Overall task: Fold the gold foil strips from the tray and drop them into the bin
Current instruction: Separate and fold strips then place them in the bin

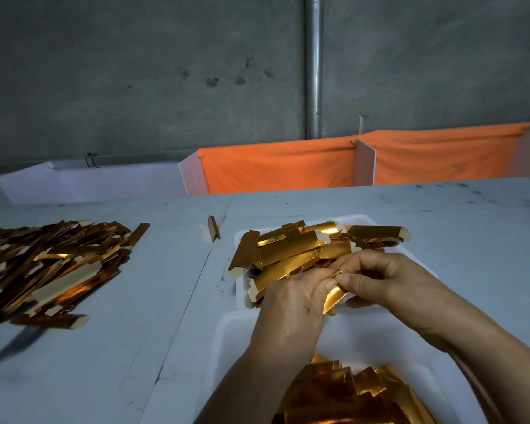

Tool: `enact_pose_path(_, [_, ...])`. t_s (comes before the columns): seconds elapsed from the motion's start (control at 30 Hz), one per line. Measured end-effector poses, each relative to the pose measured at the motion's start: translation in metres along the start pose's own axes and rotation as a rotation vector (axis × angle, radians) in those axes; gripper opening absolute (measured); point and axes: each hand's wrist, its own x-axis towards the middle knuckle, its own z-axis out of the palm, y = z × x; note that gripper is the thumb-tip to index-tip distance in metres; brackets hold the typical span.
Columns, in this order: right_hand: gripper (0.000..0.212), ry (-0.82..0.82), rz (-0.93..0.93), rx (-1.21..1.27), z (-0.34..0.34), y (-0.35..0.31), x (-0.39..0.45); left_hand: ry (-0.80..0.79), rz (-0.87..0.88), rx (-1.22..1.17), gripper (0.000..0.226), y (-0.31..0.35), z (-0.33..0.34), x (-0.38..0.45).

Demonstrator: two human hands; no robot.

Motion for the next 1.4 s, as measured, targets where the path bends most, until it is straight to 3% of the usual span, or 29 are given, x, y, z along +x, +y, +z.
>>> enact_pose_path(0.17, [0.006,-0.038,0.079,-0.02,-0.004,-0.002,-0.002,-0.095,0.014,0.117,0.028,0.002,-0.002,0.004])
enact_pose_path(0.33, [0.007,-0.034,0.105,0.011,-0.003,-0.002,-0.001,-0.146,0.001,0.29,0.041,0.005,-0.005,0.006])
enact_pose_path(0.43, [0.008,-0.007,0.099,0.048,-0.005,-0.001,-0.001,-0.072,0.03,0.137,0.039,0.005,-0.004,0.0])
enact_pose_path(0.5, [0.008,0.02,0.092,0.039,-0.007,0.0,0.0,-0.12,-0.001,0.069,0.048,0.003,0.001,-0.003])
enact_pose_path(0.57, [0.008,0.028,0.092,0.02,-0.008,0.002,0.0,-0.154,-0.026,0.073,0.054,-0.002,0.006,-0.003])
enact_pose_path(0.83, [0.013,0.075,0.057,0.128,-0.012,0.002,0.001,-0.124,-0.11,0.001,0.044,-0.008,0.002,0.001])
enact_pose_path(1.1, [0.024,-0.009,-0.02,0.084,-0.018,0.002,-0.001,-0.141,-0.123,-0.144,0.044,-0.011,0.0,0.002])
enact_pose_path(1.23, [0.007,-0.074,-0.11,0.119,-0.019,-0.005,-0.005,-0.135,-0.125,-0.218,0.044,-0.013,-0.004,0.002])
enact_pose_path(1.33, [0.018,-0.103,-0.112,0.054,-0.019,-0.004,-0.006,-0.146,-0.113,-0.221,0.044,-0.015,-0.005,0.002])
enact_pose_path(1.4, [0.009,-0.077,-0.12,0.006,-0.017,-0.005,-0.005,-0.155,-0.105,-0.213,0.044,-0.014,-0.005,0.002])
